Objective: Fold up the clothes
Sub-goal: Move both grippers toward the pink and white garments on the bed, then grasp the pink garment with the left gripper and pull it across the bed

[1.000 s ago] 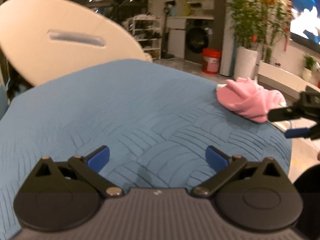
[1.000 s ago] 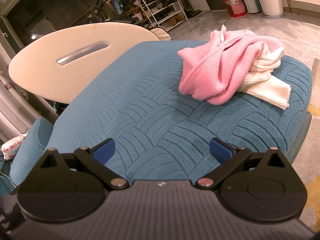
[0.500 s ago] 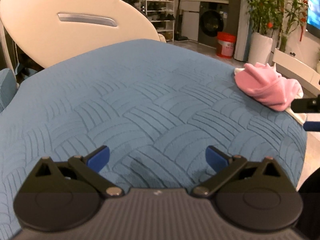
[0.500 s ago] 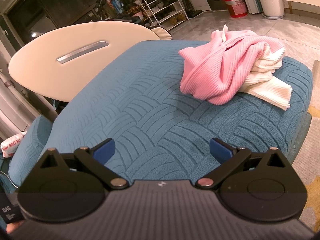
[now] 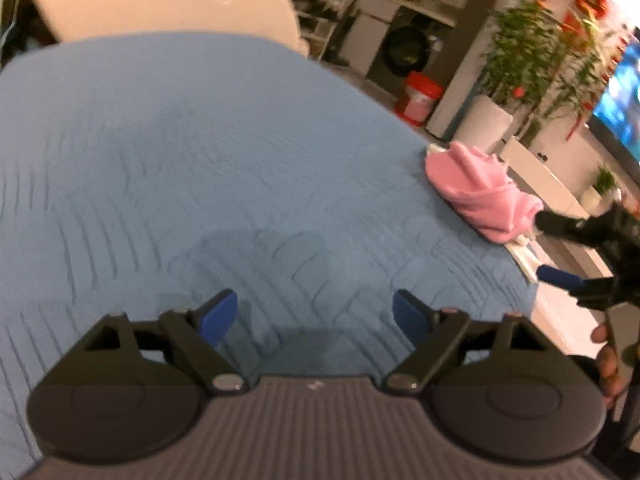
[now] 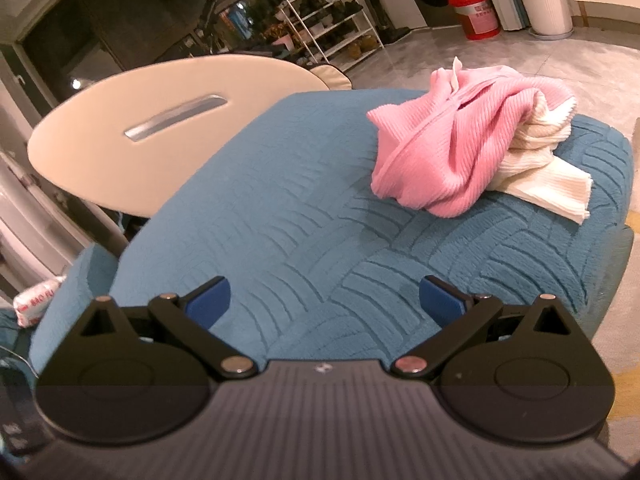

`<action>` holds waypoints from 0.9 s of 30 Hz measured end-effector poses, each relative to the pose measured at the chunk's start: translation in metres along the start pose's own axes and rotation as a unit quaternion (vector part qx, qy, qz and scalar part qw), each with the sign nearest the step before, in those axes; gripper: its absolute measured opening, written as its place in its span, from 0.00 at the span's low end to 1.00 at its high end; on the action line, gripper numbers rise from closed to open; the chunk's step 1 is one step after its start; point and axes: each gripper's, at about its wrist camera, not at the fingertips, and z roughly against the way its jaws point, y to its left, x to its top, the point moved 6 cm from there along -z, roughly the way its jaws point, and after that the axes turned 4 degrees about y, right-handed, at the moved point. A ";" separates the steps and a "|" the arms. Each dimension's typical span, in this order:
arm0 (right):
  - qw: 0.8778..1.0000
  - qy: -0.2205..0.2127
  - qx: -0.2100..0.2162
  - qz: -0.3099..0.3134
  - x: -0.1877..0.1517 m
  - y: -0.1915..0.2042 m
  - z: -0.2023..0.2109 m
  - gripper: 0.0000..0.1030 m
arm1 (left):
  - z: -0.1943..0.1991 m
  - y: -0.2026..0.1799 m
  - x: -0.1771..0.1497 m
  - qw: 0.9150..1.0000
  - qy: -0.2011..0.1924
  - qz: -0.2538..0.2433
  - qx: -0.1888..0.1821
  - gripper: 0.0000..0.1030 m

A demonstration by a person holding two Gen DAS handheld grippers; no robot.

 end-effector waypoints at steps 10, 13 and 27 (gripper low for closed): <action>0.990 -0.065 0.075 -0.098 0.014 -0.025 0.017 1.00 | -0.031 -0.131 0.040 0.961 -0.033 -0.271 0.039 0.89; 0.978 -0.082 0.079 -0.172 0.018 -0.051 0.024 1.00 | -0.061 -0.176 0.060 0.943 -0.049 -0.328 0.025 0.90; 0.952 -0.093 0.099 -0.276 0.026 -0.113 0.026 1.00 | -0.192 -0.285 0.083 0.913 -0.019 -0.408 0.027 0.08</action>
